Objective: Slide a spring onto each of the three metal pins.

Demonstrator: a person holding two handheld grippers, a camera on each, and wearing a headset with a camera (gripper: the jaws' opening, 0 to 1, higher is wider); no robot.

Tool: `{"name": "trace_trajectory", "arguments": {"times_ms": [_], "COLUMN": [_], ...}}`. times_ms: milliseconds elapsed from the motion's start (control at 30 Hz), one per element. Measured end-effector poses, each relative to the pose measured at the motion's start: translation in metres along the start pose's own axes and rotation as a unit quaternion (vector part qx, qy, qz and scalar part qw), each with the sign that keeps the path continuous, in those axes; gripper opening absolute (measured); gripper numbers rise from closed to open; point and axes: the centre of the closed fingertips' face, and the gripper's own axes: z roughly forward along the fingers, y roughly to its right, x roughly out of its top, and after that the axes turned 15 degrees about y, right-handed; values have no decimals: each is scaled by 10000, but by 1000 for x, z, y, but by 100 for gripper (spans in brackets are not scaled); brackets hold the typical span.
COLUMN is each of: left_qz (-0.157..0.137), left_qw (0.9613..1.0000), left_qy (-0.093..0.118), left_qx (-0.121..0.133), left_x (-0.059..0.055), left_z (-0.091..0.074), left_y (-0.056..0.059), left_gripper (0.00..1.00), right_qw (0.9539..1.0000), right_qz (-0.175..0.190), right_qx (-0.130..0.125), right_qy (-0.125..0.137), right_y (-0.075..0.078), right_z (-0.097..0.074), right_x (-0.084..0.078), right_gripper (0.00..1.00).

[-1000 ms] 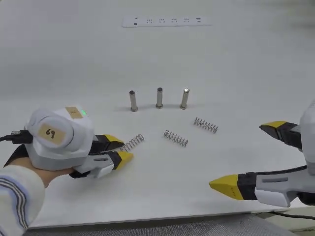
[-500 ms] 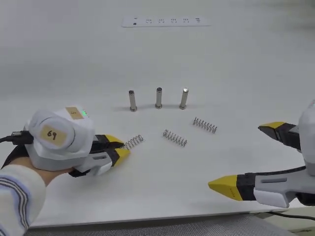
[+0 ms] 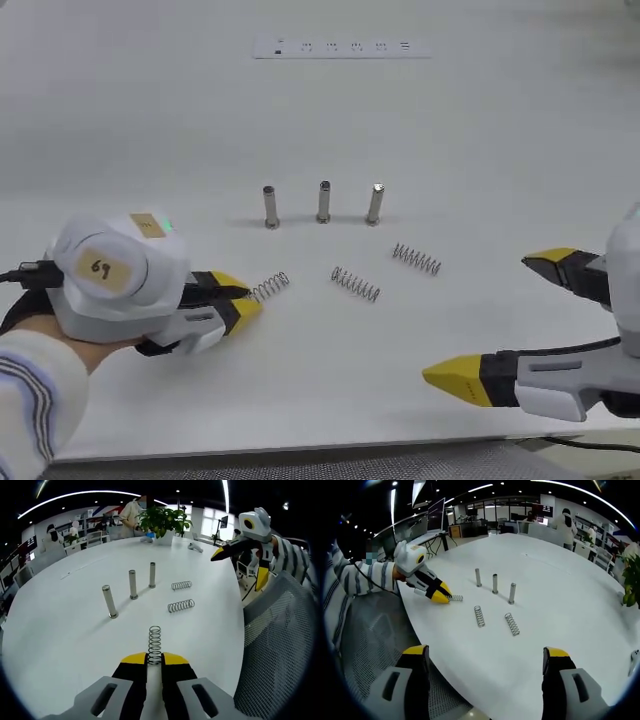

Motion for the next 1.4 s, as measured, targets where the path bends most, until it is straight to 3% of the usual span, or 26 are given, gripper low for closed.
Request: {"name": "trace_trajectory", "arguments": {"times_ms": [267,467,633,800,967,1000,1033,1067,1167,1400], "left_qz": [80,-2,20,20,163,223,477,512,421,445], "left_qw": [9998,9999,9996,9996,9989,9987,9971,9967,9973,9969], "left_qy": [9,35,-147,-117,-162,-203,-398,-419,-295,-277], "left_qx": [-163,-106,-239,-266,-397,-408,-449,-469,-533,-588], "left_x": [9,15,13,17,20,20,17,17,21,23], "left_z": [-2,-2,-7,-12,-17,-18,-20,-20,-18,-18], "left_y": [2,-1,1,1,4,5,4,6,11,14], "left_gripper": [3,3,3,3,3,3,3,3,3,3], "right_qw": [10000,9999,9999,9997,9994,9994,9993,9993,9988,9985], "right_qz": [-44,-82,-96,-118,-180,-187,-203,-208,-246,-267], "right_qx": [61,84,102,195,269,277,296,312,404,459], "right_qy": [14,-27,-33,-63,-76,-81,-86,-93,-117,-110], "right_y": [1,4,6,3,-2,-2,-3,-4,-8,-9], "right_z": [1,0,-1,2,6,6,7,8,10,13], "right_x": [2,2,2,3,6,6,6,7,8,10], "right_gripper": [92,92,91,90,88,88,87,87,85,84]}}
